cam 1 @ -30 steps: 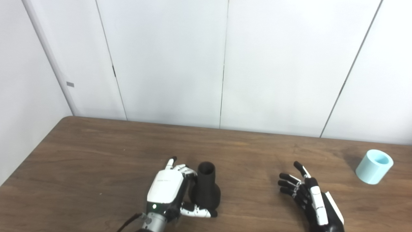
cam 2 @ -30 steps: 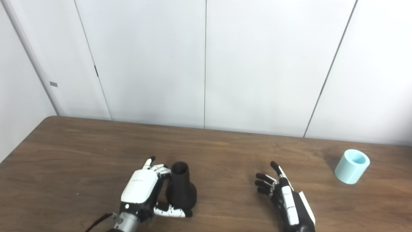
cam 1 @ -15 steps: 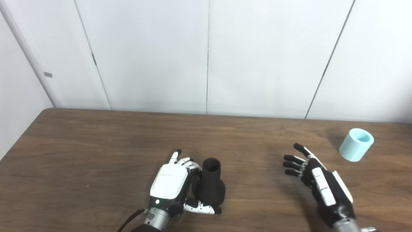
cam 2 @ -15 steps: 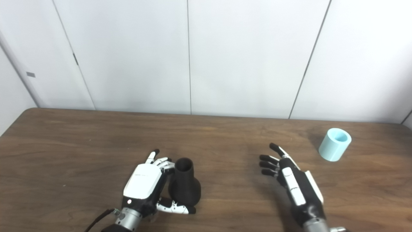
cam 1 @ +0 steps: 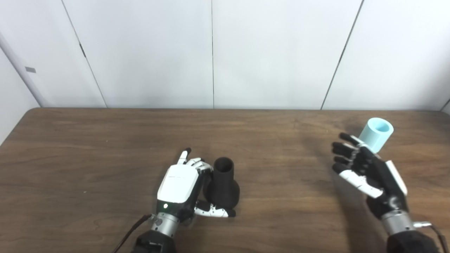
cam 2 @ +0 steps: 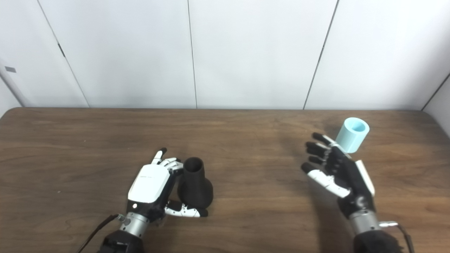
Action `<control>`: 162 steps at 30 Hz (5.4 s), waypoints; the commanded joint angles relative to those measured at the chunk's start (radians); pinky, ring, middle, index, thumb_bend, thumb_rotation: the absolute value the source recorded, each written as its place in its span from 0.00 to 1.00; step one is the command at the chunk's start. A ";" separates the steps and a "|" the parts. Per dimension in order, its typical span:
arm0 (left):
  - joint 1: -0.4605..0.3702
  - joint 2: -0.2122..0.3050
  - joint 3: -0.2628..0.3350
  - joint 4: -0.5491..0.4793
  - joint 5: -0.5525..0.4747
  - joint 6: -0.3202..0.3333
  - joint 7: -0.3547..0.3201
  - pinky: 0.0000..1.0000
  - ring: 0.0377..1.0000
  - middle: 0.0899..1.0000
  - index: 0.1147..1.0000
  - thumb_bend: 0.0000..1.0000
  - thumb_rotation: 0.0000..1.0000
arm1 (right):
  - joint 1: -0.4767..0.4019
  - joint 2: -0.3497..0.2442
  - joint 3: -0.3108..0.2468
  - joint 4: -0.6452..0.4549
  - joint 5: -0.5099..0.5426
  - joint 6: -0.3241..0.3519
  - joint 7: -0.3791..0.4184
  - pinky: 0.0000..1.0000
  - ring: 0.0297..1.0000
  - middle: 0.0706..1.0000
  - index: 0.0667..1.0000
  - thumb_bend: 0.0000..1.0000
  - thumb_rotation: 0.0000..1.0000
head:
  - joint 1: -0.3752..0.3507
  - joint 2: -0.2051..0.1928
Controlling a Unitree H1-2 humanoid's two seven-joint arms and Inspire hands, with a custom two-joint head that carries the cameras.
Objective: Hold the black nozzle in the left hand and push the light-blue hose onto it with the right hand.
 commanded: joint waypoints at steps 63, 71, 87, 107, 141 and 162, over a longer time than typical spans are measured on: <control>0.038 0.042 0.061 -0.011 -0.019 -0.087 -0.067 1.00 0.76 0.65 0.42 0.52 0.05 | -0.563 -0.495 0.276 0.376 -0.804 0.185 0.215 0.67 0.80 0.86 0.80 0.94 0.01 | -0.307 -0.038; 0.042 0.042 0.060 -0.020 -0.008 -0.083 -0.072 1.00 0.76 0.65 0.42 0.52 0.05 | -0.605 -0.504 0.318 0.457 -0.812 0.182 0.218 0.73 0.86 0.89 0.79 0.93 0.03 | -0.310 -0.034; 0.045 0.041 0.061 -0.030 0.002 -0.076 -0.082 1.00 0.76 0.64 0.42 0.52 0.05 | -0.612 -0.524 0.345 0.615 -0.783 0.069 0.126 0.65 0.69 0.72 0.71 0.94 0.07 | -0.310 -0.027; 0.049 0.038 0.068 -0.039 -0.003 -0.084 -0.090 1.00 0.76 0.64 0.42 0.52 0.05 | -0.603 -0.517 0.372 0.623 -0.785 0.029 0.066 0.56 0.58 0.60 0.61 0.89 0.04 | -0.304 -0.018; 0.051 0.037 0.071 -0.040 -0.002 -0.084 -0.092 1.00 0.76 0.65 0.42 0.52 0.05 | -0.594 -0.505 0.361 0.650 -0.748 -0.055 -0.018 0.46 0.43 0.48 0.41 0.52 0.00 | -0.301 -0.004; 0.053 0.026 0.063 -0.053 0.006 -0.072 -0.110 1.00 0.77 0.66 0.42 0.52 0.05 | -0.539 -0.505 0.319 0.235 -0.745 0.069 0.110 0.28 0.37 0.46 0.51 0.49 0.00 | -0.232 0.012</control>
